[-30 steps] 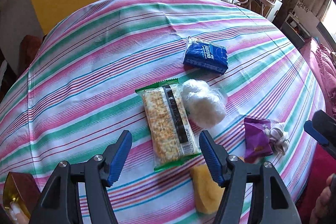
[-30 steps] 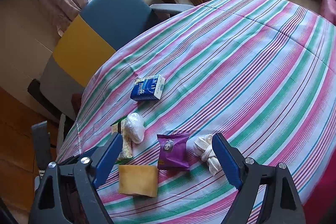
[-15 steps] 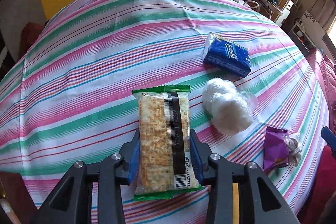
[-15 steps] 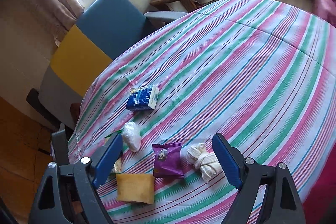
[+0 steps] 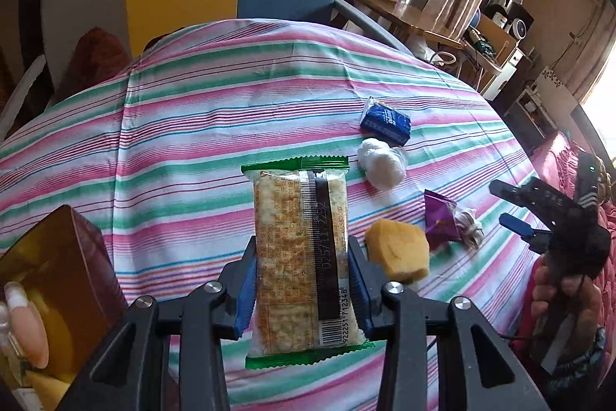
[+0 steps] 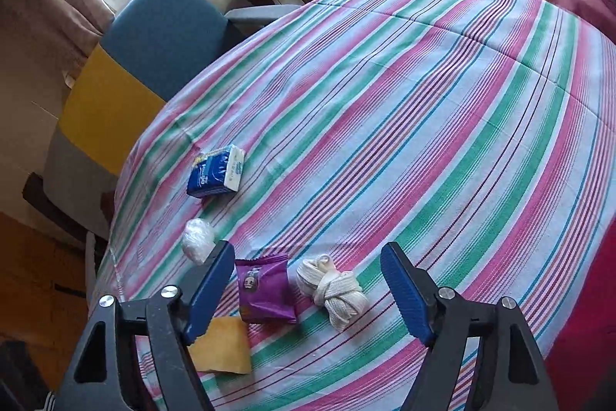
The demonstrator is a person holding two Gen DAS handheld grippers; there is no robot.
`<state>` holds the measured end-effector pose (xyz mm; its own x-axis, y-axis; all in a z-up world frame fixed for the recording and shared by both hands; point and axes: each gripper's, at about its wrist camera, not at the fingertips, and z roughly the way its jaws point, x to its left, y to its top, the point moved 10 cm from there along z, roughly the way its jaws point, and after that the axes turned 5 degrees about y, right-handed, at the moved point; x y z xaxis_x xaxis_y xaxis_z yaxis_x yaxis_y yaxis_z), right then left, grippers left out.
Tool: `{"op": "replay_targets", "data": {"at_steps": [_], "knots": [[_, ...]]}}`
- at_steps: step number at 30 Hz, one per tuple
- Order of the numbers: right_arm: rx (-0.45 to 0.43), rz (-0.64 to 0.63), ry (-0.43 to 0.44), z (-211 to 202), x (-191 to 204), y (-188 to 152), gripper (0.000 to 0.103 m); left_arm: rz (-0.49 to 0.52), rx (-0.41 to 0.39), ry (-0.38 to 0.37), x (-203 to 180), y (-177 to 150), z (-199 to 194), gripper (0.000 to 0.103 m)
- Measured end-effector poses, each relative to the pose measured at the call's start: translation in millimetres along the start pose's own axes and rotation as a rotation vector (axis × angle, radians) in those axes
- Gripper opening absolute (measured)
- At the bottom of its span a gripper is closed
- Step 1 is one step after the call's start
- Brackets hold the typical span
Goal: Organize objects
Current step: 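Lift the cracker bar while the right gripper grasps the white rope bundle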
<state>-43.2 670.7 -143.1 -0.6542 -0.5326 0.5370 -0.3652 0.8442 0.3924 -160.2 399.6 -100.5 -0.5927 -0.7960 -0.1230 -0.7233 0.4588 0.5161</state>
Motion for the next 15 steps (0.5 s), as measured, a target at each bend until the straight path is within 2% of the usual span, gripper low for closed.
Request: {"op": "replay_targets", "data": {"at_steps": [3, 5, 15], "knots": [[0.04, -0.034, -0.059, 9, -5, -6, 0.066, 0.005, -0.027, -0.013, 5, -13, -25, 0.041], [0.077, -0.049, -0.085, 16, -8, -11, 0.063, 0.013, -0.047, -0.019, 7, -21, -41, 0.041], [0.159, -0.106, -0.158, 33, -14, -25, 0.063, -0.041, -0.123, -0.05, 49, -60, -105, 0.041]]}}
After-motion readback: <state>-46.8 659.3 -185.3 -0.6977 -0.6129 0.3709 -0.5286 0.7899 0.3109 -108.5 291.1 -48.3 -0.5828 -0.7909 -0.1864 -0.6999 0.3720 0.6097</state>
